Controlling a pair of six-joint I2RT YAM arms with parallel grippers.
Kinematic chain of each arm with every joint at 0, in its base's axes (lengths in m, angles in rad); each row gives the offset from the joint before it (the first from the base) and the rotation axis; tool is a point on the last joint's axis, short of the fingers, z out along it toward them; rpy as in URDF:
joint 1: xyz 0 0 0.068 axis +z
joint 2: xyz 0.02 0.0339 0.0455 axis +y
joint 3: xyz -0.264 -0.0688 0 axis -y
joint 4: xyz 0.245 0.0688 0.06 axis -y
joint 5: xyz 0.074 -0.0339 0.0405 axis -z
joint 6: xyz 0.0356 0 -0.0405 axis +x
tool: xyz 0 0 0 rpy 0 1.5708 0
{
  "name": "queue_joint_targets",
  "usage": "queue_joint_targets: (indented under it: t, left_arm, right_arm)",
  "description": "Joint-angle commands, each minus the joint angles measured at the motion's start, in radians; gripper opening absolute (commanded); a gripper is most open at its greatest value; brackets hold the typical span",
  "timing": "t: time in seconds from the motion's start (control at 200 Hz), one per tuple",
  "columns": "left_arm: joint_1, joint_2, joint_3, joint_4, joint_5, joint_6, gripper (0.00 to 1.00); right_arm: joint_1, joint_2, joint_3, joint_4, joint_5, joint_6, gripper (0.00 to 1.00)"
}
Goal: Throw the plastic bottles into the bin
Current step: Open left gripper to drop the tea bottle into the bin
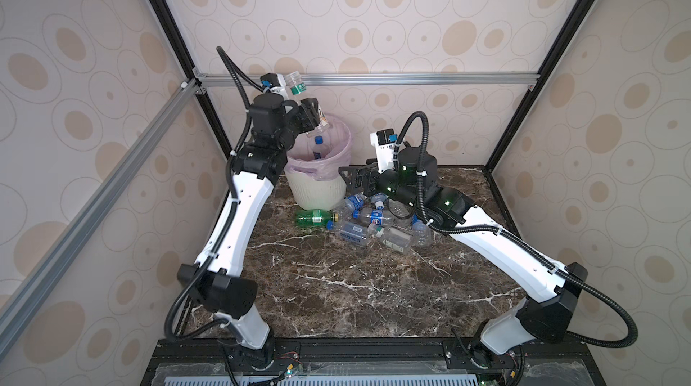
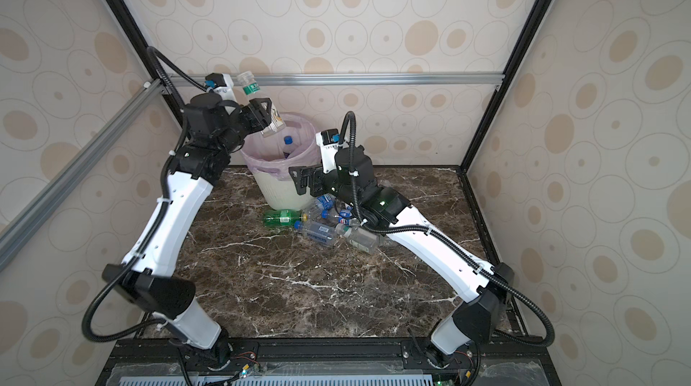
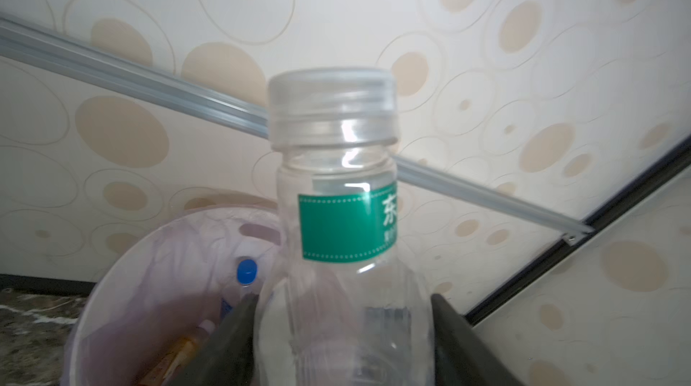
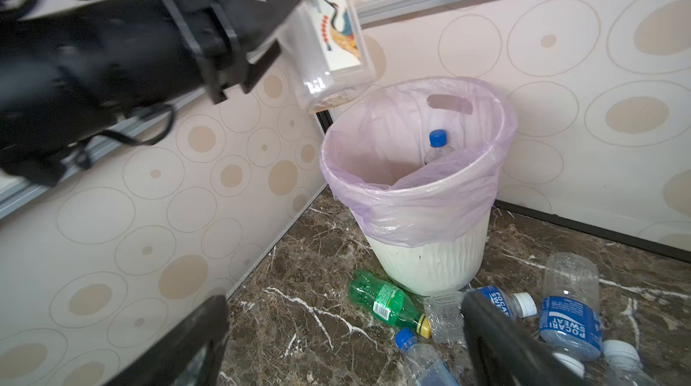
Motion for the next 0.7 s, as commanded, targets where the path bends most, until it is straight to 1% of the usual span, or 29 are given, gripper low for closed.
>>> queue_joint_targets:
  t: [0.0, 0.075, 0.175, 0.355, 0.565, 0.695]
  left_arm:
    - [-0.012, 0.043, 0.044, -0.118, 0.085, 0.011, 0.99]
    - [-0.025, -0.017, -0.025, -0.057, 0.087, 0.013, 0.99]
    - [-0.026, -0.074, -0.082, -0.045, 0.095, 0.005, 0.99]
    - [-0.032, -0.189, -0.239, 0.017, 0.134, -0.009, 0.99]
    - [-0.045, -0.292, -0.387, 0.088, 0.174, -0.033, 0.99]
    - [-0.074, -0.35, -0.49, 0.134, 0.188, -0.039, 0.99]
  right_arm:
    - [0.001, 0.004, -0.009, -0.007, -0.032, 0.025, 1.0]
    - [0.001, 0.002, -0.033, 0.01, -0.032, 0.04, 1.0]
    - [0.0, 0.001, -0.052, 0.027, -0.043, 0.063, 1.0]
    - [0.0, -0.003, -0.072, 0.024, -0.051, 0.078, 1.0]
    - [-0.002, -0.056, -0.142, 0.021, -0.009, 0.074, 1.0]
    - [-0.025, -0.104, -0.212, -0.009, 0.014, 0.074, 1.0]
